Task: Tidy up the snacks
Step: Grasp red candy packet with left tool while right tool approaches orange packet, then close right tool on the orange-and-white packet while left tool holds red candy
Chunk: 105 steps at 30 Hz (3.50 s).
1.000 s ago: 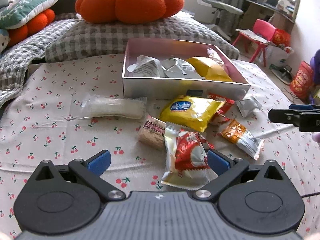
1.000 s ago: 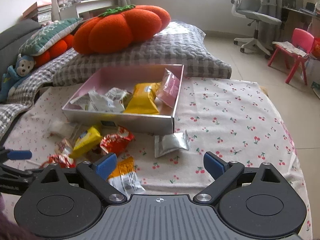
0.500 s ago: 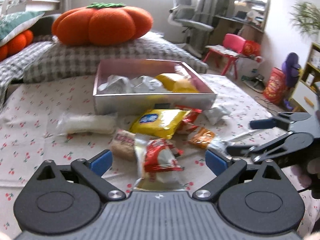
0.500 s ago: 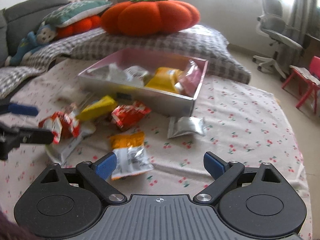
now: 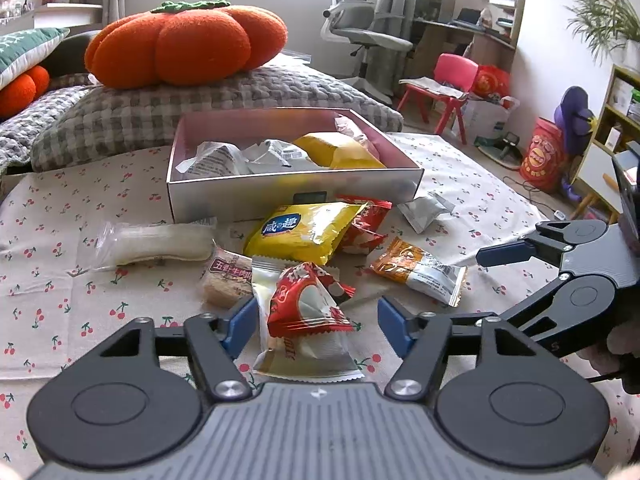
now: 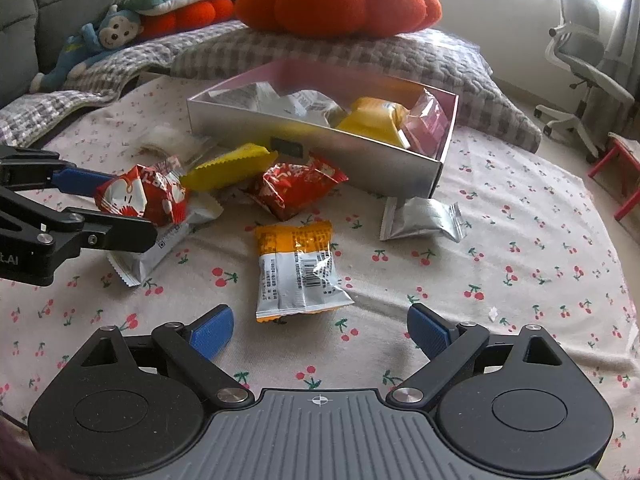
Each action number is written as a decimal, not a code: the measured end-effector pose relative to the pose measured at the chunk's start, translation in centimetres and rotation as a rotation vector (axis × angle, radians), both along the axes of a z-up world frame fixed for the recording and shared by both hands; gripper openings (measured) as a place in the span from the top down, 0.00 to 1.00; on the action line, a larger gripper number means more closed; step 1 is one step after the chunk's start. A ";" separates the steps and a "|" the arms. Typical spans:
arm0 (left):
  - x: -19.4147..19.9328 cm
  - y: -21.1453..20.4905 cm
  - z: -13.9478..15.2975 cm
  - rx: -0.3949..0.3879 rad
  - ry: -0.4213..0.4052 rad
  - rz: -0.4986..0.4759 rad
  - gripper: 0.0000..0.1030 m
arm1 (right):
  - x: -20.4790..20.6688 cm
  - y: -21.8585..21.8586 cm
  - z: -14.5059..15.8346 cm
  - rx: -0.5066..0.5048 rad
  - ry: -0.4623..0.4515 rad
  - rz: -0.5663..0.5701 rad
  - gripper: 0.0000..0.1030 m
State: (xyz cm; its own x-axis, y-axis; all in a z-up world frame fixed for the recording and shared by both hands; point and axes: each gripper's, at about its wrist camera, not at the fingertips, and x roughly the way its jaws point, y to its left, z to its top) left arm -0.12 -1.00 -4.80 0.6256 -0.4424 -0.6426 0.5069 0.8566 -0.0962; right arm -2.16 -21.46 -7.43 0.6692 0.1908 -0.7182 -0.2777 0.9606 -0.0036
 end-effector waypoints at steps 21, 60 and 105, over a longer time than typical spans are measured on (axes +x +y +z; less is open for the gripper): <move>0.2 -0.3 0.0 0.032 0.005 0.027 0.54 | 1.4 -0.1 0.0 0.054 0.036 -0.027 0.08; 0.2 -0.4 0.9 0.059 -0.028 0.037 0.74 | 1.3 0.8 1.8 0.046 -0.020 0.009 0.55; 0.3 -0.1 2.3 0.025 -0.047 0.048 0.75 | 2.9 0.8 2.9 0.088 0.063 0.009 0.63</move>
State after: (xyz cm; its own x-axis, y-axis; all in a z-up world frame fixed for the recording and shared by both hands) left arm 0.23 -1.07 -2.55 0.6753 -0.3949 -0.6230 0.4684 0.8820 -0.0513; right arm 0.69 -20.71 -4.52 0.6208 0.2612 -0.7391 -0.2836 0.9538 0.0989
